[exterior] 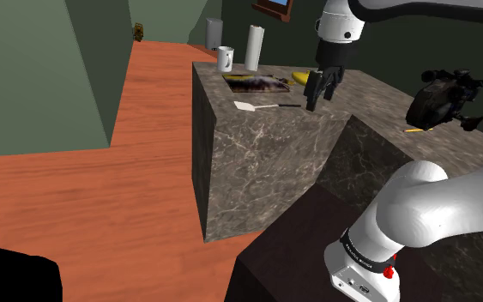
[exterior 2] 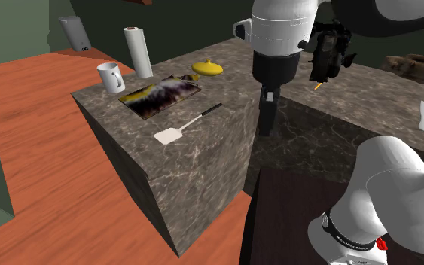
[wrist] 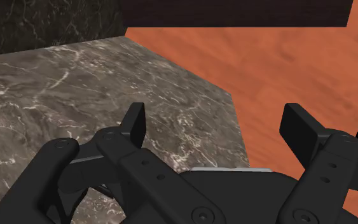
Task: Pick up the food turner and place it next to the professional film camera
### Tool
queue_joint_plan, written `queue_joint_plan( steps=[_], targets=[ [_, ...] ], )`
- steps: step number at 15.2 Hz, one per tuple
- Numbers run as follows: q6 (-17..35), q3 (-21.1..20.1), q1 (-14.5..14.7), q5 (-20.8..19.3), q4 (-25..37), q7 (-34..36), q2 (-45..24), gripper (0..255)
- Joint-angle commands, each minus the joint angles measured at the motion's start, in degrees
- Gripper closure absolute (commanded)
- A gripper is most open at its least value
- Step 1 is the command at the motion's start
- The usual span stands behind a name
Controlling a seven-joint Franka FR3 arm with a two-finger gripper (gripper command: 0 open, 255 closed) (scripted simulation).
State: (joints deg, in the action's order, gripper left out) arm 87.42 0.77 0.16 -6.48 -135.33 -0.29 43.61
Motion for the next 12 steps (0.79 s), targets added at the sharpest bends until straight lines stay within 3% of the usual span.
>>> queue_joint_plan(
  steps=[1, 7, 12],
  targets=[
    [0.0, 0.0, 0.0, 0.0, 0.0, 0.0, 0.0, 0],
    [7.5, 9.4, 3.0, -5.3, 2.2, -20.8, -8.0, 0],
    [13.5, 16.3, 6.2, -6.6, 7.0, -37.8, -17.4, 0]
  ],
)
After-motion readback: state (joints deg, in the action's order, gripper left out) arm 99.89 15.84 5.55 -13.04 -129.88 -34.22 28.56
